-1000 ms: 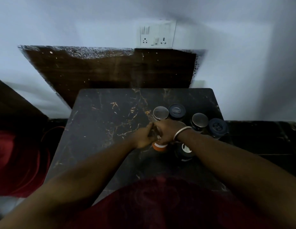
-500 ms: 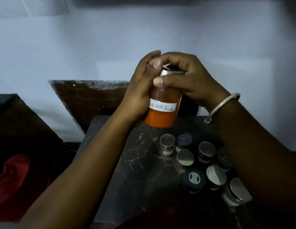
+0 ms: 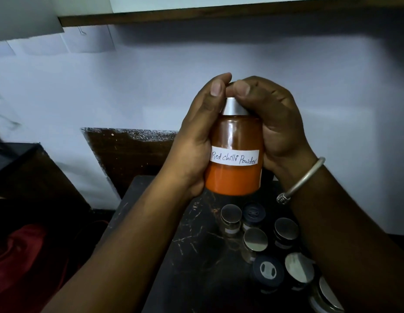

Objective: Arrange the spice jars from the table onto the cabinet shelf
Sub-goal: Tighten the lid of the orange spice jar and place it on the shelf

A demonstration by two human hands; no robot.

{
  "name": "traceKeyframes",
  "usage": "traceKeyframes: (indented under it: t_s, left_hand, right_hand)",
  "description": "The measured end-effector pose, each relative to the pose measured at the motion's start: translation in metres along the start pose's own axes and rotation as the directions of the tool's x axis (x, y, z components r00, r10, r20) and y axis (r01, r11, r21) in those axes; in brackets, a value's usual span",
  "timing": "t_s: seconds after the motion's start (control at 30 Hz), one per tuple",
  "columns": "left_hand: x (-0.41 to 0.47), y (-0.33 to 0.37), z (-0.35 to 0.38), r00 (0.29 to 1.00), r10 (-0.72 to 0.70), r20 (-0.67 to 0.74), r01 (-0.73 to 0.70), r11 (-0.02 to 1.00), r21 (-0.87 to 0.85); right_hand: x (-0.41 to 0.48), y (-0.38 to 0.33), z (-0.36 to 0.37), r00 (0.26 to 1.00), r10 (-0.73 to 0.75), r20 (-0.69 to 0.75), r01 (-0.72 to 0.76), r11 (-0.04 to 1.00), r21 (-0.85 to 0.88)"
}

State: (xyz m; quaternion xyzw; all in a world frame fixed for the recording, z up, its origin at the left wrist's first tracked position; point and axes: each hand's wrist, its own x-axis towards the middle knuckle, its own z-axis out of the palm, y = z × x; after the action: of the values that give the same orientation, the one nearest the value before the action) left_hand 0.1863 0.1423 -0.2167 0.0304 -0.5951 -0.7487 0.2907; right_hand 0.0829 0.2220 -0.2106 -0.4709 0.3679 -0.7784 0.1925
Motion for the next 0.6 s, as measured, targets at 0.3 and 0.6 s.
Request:
traceKeyframes:
  t_s: [0.3,0.6]
  left_hand:
    - [-0.0014,0.0034,0.0006,1.0,-0.004,0.026,0.005,0.999,-0.034]
    - [0.0029,0.0009,-0.0028,0.999,-0.016,0.046,0.018,0.998,-0.052]
  right_hand:
    - [0.0019,-0.0046,0.0023,0.999,0.032,0.024,-0.031,0.999,-0.017]
    - [0.0053,-0.0019,0.0029,0.999,0.043,0.031,-0.044,0.999,0.024]
